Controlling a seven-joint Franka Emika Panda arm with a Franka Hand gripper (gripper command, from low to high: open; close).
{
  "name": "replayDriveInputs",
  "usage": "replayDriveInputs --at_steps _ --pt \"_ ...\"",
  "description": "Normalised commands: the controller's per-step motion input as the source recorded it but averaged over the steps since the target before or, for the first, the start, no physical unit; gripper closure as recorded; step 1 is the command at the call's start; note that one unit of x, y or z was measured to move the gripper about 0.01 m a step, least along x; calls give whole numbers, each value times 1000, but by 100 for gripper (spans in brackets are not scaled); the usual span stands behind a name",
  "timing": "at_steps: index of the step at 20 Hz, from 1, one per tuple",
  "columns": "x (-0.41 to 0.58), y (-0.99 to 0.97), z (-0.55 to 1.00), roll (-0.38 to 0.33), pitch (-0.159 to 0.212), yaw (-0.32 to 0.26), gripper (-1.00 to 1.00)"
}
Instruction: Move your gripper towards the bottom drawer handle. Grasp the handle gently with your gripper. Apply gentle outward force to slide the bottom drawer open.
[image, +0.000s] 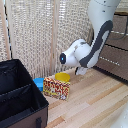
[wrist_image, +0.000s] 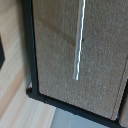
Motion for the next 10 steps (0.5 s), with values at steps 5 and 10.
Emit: replayDriveInputs --at_steps 5,10 --pt "0 -846 6 -7 0 0 -100" --pt "5 -824 85 -5 -4 0 -100"
